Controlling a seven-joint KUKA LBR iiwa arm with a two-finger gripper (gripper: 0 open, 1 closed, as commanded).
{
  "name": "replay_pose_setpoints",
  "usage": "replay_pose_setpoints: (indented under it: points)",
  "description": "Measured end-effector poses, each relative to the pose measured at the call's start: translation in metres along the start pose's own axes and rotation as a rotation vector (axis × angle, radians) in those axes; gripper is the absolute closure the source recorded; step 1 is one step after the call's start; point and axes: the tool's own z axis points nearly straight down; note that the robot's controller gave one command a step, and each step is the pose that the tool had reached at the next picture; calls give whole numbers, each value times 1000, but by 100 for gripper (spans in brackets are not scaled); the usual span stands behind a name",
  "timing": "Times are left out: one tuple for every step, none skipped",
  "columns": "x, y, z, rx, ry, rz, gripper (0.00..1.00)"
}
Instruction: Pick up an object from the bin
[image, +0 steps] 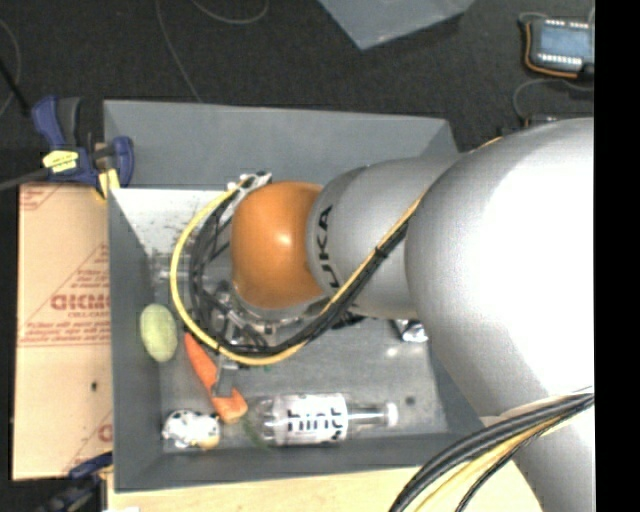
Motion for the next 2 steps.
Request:
replay_pose_setpoints:
  points:
    - [23, -12, 14, -3, -7, 105, 0]
    - [-7, -12, 21, 0, 2, 275, 0]
